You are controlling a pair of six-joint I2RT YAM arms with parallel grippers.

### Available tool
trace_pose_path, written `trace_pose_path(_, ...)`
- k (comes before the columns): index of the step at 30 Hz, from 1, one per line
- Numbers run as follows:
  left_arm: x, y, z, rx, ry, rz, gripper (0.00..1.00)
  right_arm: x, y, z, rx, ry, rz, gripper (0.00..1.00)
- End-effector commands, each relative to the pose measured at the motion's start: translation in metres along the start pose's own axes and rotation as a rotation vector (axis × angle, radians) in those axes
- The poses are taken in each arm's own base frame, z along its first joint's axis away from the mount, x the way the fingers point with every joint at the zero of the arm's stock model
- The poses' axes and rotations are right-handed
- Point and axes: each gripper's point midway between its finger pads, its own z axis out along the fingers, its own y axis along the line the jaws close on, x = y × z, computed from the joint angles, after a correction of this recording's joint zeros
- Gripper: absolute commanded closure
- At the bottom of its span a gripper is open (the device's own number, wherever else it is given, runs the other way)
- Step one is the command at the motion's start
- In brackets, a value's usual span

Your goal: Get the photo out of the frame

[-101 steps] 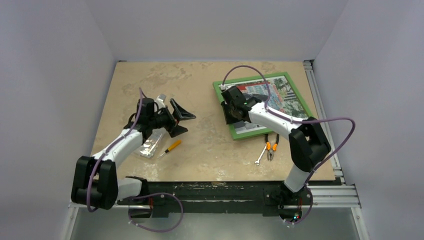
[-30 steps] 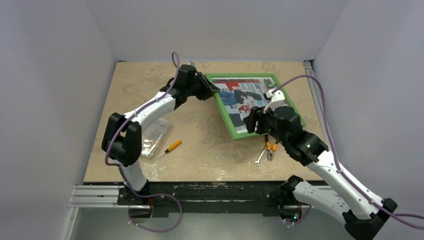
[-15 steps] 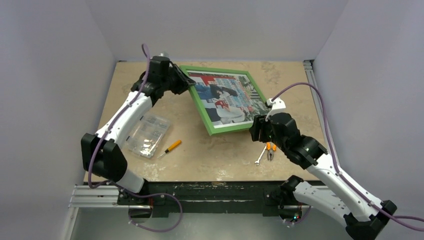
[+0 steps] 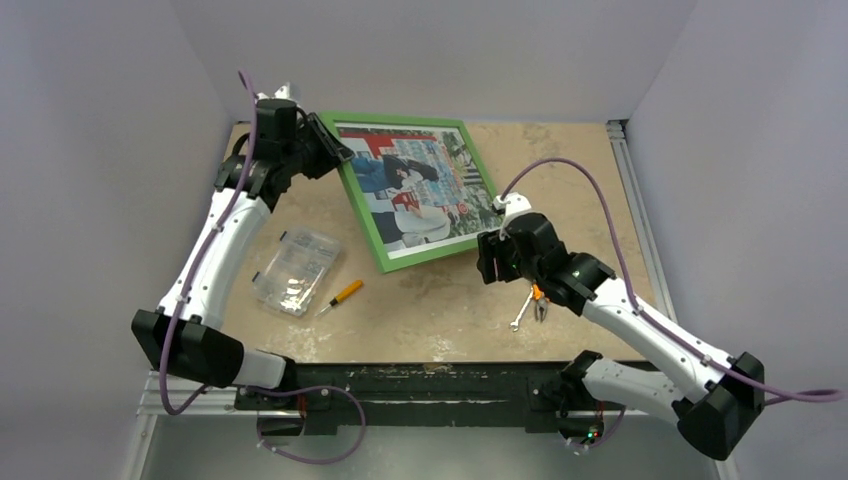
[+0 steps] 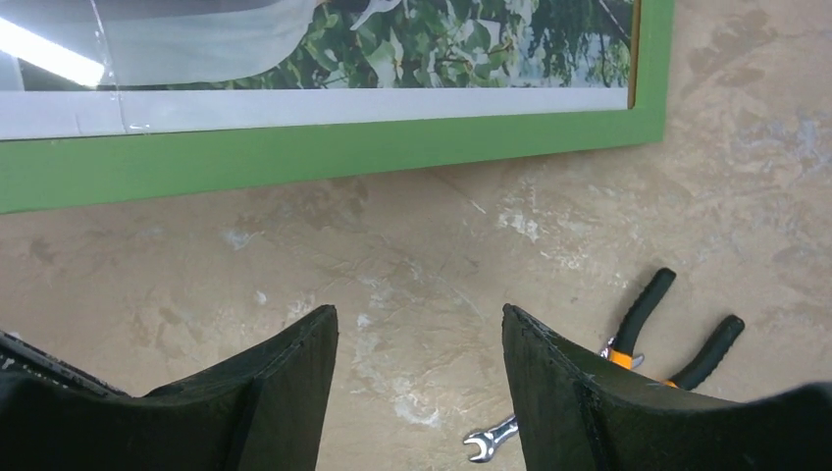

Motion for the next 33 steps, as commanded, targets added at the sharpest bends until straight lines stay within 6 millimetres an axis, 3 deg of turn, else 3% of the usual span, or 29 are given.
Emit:
trace_pose_path(1,-0.042,0.007,-0.041,-0.078,-0.166,0.166,1.00,-0.053,0.041,-0.012,-0.118,-0.135,-0.106,0.38)
trace_pose_path(6,-0.047,0.006,-0.058,-0.084,-0.200,0.171,1.00,-0.105,0.097,-0.032,-0.163,-0.205,-0.083,0.20)
trace_pose_path(9,-0.049,0.005,-0.067,-0.092,-0.210,0.163,1.00,-0.126,0.145,-0.049,-0.196,-0.270,-0.100,0.17)
trace_pose_path(14,-0.047,0.003,-0.071,-0.082,-0.201,0.177,1.00,-0.158,0.196,-0.053,-0.184,-0.242,0.006,0.17)
trace_pose_path(17,-0.044,0.005,-0.069,-0.082,-0.186,0.177,1.00,-0.170,0.226,-0.051,-0.137,-0.267,-0.052,0.16)
trace_pose_path(23,-0.039,0.003,-0.070,-0.065,-0.171,0.170,1.00,-0.179,0.249,-0.039,0.015,-0.324,-0.140,0.17)
trace_pose_path(33,-0.030,0.003,-0.070,-0.052,-0.143,0.155,1.00,-0.177,0.247,-0.008,0.310,-0.404,-0.300,0.37)
